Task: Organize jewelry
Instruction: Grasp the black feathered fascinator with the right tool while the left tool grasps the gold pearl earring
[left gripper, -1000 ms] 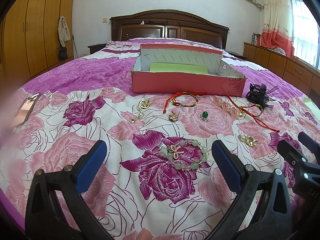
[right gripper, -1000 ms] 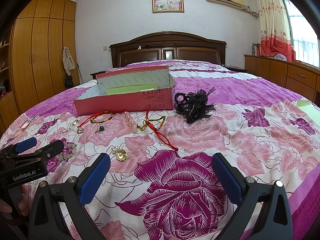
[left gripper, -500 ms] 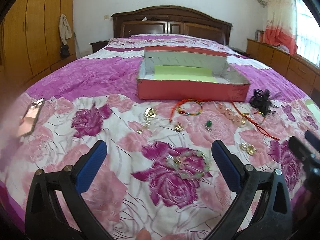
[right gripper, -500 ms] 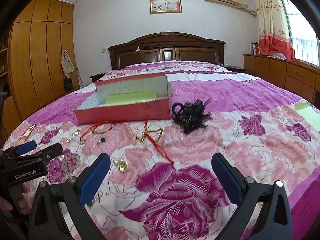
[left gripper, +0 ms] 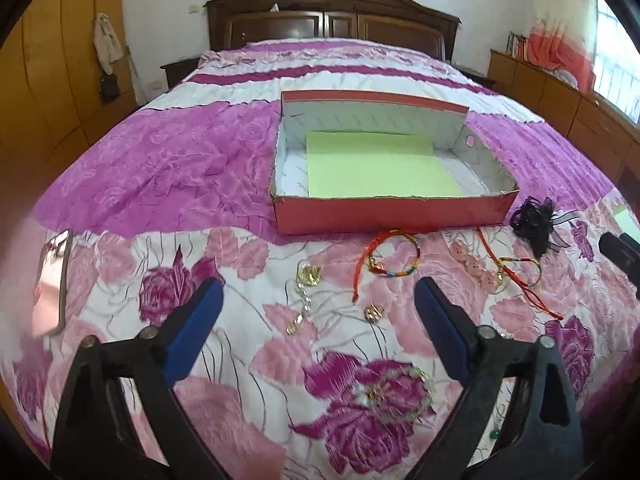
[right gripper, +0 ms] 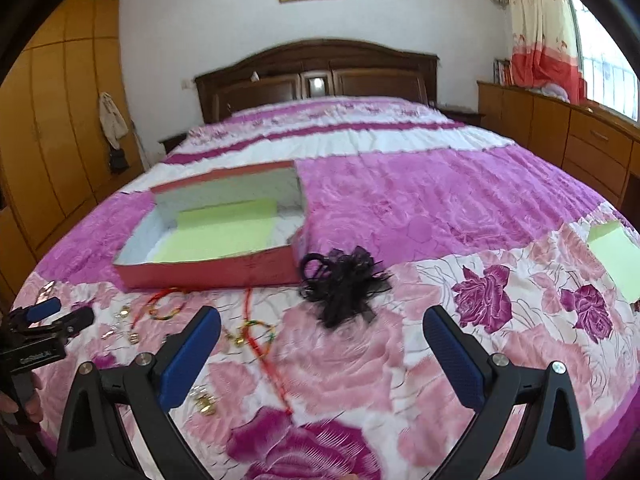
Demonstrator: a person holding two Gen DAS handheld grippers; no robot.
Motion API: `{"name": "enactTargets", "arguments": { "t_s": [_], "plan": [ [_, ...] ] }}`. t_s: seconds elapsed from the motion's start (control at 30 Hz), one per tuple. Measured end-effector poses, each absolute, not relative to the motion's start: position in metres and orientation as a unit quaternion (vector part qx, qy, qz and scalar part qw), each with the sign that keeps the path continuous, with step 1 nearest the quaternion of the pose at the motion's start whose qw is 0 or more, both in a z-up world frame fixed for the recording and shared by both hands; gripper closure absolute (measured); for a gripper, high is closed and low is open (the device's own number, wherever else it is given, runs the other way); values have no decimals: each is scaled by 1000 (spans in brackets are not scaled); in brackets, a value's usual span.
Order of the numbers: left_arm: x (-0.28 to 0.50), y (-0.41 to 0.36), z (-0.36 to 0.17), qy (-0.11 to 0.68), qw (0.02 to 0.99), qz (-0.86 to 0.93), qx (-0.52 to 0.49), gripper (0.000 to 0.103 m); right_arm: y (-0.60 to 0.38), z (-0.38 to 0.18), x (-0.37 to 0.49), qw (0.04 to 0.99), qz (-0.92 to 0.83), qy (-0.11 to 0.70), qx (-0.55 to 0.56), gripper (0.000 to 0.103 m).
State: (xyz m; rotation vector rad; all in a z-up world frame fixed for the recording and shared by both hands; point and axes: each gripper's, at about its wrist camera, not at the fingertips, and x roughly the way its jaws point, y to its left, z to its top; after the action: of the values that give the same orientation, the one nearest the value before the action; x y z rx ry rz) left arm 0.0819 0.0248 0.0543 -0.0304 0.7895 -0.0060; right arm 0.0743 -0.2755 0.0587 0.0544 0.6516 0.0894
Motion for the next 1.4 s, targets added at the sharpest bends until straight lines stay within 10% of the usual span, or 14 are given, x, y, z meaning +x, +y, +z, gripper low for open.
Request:
{"name": "enactTargets", "arguments": {
  "t_s": [0.27,1.4],
  "plan": [
    [110,38,42,429,903,-12,-13,61,-301,39,131,916,25,395,69,0],
    [152,47,-22,478,876,-27,-54,85,-313,-27,203,881,43,455,120,7]
  ]
}}
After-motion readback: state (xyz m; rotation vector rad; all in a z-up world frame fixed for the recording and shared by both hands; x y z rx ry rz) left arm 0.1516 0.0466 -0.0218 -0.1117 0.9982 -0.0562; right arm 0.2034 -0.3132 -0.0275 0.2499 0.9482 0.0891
